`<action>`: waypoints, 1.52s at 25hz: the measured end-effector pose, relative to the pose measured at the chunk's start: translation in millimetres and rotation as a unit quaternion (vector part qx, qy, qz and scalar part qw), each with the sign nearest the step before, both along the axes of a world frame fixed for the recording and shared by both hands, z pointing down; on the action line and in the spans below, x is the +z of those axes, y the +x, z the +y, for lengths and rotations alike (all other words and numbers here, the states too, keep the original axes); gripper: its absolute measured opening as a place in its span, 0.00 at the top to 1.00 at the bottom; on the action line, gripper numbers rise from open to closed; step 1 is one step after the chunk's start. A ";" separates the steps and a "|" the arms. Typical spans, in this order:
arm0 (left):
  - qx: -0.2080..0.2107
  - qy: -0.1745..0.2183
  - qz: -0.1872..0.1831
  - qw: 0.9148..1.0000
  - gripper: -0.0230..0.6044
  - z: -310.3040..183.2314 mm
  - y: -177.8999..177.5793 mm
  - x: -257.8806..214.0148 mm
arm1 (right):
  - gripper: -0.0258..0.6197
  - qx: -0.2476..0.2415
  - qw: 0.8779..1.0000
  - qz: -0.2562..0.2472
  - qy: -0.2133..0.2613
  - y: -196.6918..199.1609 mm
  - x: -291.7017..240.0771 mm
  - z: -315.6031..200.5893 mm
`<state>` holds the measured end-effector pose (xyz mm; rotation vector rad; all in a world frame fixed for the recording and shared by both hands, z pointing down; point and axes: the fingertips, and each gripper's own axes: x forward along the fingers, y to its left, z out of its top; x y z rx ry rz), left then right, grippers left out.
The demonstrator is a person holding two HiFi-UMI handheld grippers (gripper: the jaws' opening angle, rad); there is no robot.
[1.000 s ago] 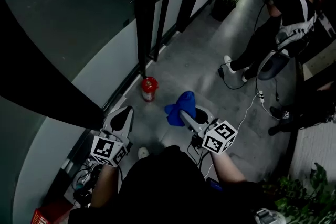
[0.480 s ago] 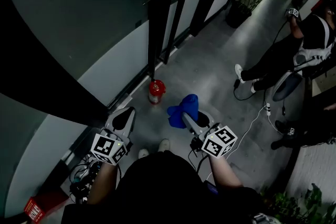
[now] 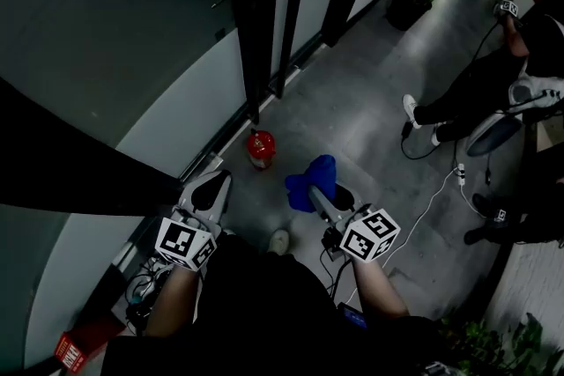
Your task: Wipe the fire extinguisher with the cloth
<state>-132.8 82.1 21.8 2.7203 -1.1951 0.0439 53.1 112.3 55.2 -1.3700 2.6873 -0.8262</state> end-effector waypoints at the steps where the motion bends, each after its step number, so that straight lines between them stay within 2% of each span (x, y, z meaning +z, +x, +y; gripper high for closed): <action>1: 0.006 0.000 0.000 1.000 0.94 -5.8 5.0 1.8 | 0.75 0.004 1.000 -0.002 -0.007 1.9 5.8 -2.5; 8: 0.070 -0.003 -0.012 0.997 0.94 -55.5 24.9 18.7 | 0.75 0.040 0.999 0.009 -0.024 -2.1 29.4 -34.9; 12: 0.100 -0.003 -0.018 0.995 0.94 -76.8 17.5 30.6 | 0.75 0.067 0.997 0.011 -0.033 -11.9 33.4 -57.2; 16: 0.120 -0.005 -0.035 0.992 0.94 -99.2 -0.4 40.6 | 0.75 0.067 0.996 0.031 -0.050 -35.8 51.1 -80.5; 20: 0.121 -0.039 -0.031 0.991 0.94 -122.2 -23.3 52.2 | 0.75 0.063 0.995 0.047 -0.056 -63.0 71.3 -103.5; 24: 0.120 -0.027 -0.038 0.992 0.94 -136.5 -32.9 64.0 | 0.75 0.071 0.995 0.035 -0.062 -72.1 80.8 -113.4; 29: 0.109 -0.040 -0.034 0.993 0.94 -132.5 -29.9 64.2 | 0.75 0.074 0.994 0.006 -0.077 -70.8 97.4 -112.3; 34: 0.095 -0.045 -0.019 0.994 0.94 -139.0 -18.1 124.9 | 0.75 0.069 0.995 0.029 -0.065 -53.9 142.6 -113.8; 38: 0.104 -0.015 -0.013 0.994 0.94 -142.9 5.3 178.2 | 0.75 0.057 0.996 0.042 -0.051 -31.6 198.7 -111.7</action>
